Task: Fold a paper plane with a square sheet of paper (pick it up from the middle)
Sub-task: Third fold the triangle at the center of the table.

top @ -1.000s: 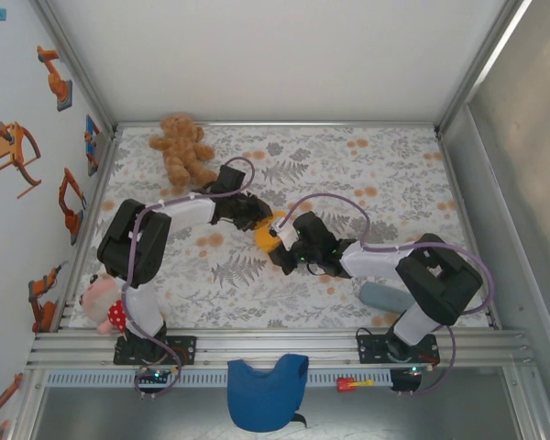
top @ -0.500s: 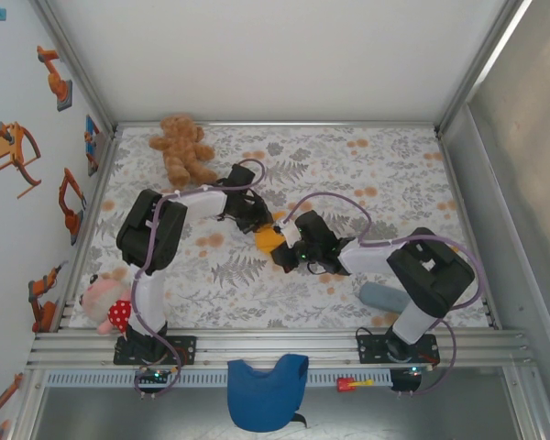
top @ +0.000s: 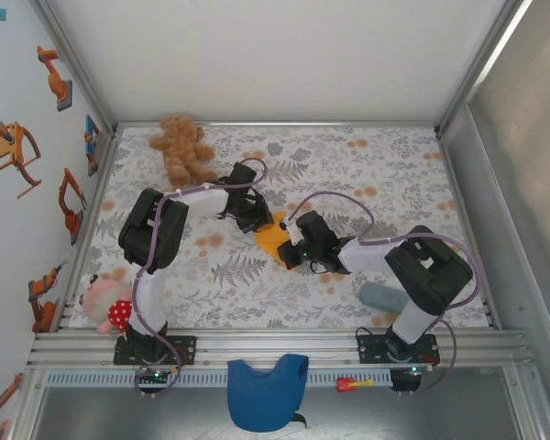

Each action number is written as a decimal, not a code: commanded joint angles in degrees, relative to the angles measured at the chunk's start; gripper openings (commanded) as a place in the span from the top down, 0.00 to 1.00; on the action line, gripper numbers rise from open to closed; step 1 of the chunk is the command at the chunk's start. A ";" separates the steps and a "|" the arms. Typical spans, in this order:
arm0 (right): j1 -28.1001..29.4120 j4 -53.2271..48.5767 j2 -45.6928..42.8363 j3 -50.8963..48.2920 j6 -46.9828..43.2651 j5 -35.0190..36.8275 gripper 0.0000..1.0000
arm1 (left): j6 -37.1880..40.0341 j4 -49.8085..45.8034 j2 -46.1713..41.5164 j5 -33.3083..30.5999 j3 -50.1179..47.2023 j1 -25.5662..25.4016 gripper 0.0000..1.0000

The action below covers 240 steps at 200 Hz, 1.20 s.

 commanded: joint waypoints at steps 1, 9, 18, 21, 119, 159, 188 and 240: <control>-0.35 -1.38 0.46 1.60 0.88 2.92 1.00 | 1.52 -3.59 2.07 -0.62 0.70 -0.38 0.86; -0.35 -1.46 0.58 1.61 0.98 3.05 1.00 | 1.60 -3.59 2.08 -0.53 0.77 -0.43 0.87; -0.45 -1.62 0.71 1.69 0.97 3.33 1.00 | 1.65 -3.59 2.15 -0.42 0.78 -0.43 0.87; -0.40 -1.63 0.70 1.75 0.96 3.32 1.00 | 1.63 -3.63 2.13 -0.44 0.72 -0.42 0.87; -0.70 -2.73 1.79 3.35 0.07 2.62 1.00 | 2.57 -3.59 2.66 0.78 1.23 -0.65 0.87; -0.79 -2.95 2.49 3.76 -0.14 1.89 1.00 | 2.83 -3.59 2.80 1.14 1.49 -0.78 0.87; -0.83 -3.13 2.91 4.14 -0.18 1.74 1.00 | 2.92 -3.79 3.03 1.37 1.65 -0.78 0.87; -1.10 -3.35 3.50 4.65 -0.33 1.32 1.00 | 3.01 -3.79 3.25 1.54 1.80 -0.72 0.88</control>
